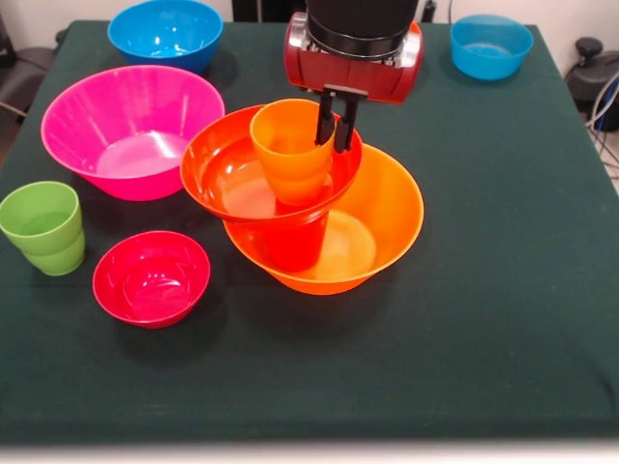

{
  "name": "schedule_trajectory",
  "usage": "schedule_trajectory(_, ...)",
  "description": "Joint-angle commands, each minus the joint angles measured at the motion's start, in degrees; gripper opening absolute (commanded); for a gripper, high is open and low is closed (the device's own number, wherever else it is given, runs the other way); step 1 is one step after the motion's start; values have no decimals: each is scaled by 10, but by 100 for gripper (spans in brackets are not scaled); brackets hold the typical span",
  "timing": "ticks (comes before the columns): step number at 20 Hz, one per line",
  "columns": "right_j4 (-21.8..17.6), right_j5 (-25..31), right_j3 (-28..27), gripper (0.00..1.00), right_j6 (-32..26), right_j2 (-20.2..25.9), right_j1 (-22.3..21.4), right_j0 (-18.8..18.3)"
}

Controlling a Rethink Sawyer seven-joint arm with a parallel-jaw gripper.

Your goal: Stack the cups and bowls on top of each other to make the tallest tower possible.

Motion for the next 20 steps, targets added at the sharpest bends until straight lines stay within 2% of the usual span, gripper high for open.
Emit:
schedule_trajectory(1, -2, 35, 7, 0, 50, 17, 6, 16)
schedule_trajectory(20, 1, 33, 16, 0, 42, 18, -1, 12)
